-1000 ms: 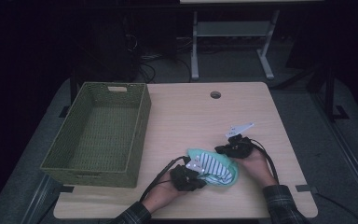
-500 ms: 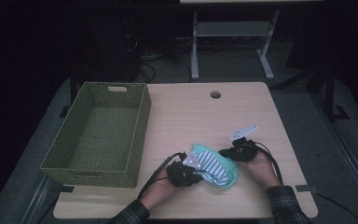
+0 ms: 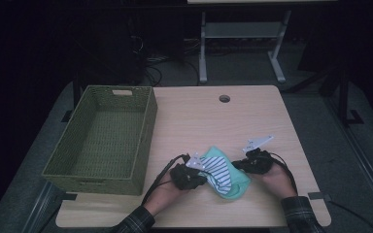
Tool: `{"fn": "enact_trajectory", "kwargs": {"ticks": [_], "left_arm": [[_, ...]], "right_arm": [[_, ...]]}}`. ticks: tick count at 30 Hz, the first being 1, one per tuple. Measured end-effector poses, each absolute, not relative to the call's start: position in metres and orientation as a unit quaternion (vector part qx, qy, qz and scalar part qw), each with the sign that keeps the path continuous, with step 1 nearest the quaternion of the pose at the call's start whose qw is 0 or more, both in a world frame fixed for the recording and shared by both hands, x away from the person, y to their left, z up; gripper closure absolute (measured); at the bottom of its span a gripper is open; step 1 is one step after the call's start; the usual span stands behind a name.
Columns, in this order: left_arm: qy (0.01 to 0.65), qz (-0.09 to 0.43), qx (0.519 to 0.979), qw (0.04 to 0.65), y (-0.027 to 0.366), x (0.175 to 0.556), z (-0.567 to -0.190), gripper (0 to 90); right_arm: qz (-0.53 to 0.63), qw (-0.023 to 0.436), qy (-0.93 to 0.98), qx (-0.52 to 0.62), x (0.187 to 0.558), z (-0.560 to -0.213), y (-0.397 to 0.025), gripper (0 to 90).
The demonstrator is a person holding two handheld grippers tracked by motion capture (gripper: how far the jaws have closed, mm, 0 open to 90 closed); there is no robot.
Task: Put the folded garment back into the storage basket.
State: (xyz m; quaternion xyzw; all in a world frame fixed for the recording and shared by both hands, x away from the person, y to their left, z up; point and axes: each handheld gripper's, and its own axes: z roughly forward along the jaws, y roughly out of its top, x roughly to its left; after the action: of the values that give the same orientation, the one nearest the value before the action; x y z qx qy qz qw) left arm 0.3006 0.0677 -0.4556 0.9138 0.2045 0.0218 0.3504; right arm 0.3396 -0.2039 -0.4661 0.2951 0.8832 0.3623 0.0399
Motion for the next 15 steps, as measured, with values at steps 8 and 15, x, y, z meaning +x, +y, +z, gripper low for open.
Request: {"fn": "enact_trajectory", "kwargs": {"ticks": [8, 15], "left_arm": [[0.215, 0.032, 0.911, 0.350, 0.076, 0.311, -0.453, 89.3], [0.229, 0.038, 0.907, 0.353, 0.083, 0.319, -0.453, 89.2]], "right_arm": [[0.362, 0.030, 0.887, 0.286, 0.325, -0.465, -0.203, 90.0], [0.361, 0.026, 0.891, 0.274, 0.311, -0.462, -0.202, 90.0]]}}
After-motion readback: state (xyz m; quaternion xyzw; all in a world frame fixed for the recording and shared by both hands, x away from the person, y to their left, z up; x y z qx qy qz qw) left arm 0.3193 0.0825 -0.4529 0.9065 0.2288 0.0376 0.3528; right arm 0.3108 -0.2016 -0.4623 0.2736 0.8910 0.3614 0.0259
